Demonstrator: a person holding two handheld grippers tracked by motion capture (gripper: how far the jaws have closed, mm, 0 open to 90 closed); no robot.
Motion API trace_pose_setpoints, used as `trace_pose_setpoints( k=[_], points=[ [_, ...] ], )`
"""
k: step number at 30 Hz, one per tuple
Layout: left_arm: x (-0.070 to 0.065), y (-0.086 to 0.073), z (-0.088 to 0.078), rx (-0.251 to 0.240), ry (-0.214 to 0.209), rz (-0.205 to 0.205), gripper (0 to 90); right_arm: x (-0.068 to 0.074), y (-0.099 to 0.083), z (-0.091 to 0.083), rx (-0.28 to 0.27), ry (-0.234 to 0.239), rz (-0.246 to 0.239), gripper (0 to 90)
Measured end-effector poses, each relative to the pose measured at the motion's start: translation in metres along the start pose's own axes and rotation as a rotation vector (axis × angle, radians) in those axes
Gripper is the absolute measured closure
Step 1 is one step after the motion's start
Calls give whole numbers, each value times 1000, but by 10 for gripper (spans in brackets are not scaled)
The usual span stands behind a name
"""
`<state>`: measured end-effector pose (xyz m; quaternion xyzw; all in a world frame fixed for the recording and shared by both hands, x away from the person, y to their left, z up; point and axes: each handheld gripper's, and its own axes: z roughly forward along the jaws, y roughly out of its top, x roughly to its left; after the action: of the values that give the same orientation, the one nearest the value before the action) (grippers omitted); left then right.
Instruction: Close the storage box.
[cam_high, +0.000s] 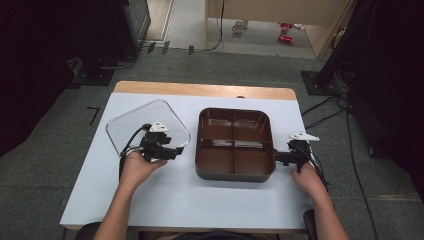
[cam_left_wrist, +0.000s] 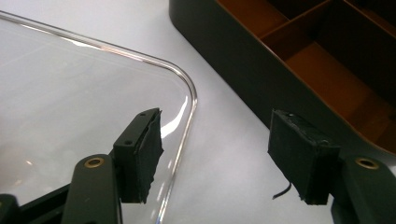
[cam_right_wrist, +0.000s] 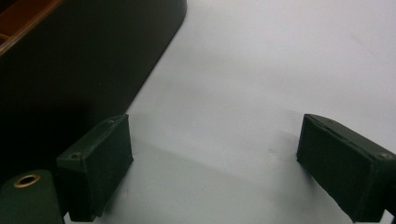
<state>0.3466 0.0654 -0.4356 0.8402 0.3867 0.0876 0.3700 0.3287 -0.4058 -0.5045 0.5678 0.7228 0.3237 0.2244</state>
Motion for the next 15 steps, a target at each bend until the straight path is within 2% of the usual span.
trace_pose_setpoints(
  k=[8, 12, 15],
  points=[
    [17, 14, -3, -11, 6, -11, 372, 0, 0, 0, 0, 0, 1, 99],
    [25, 18, -2, -1, 15, -11, 380, 0, 0, 0, 0, 0, 1, 100],
    [32, 20, -1, -5, 22, -26, 392, 0, 0, 0, 0, 0, -1, 100]
  ],
)
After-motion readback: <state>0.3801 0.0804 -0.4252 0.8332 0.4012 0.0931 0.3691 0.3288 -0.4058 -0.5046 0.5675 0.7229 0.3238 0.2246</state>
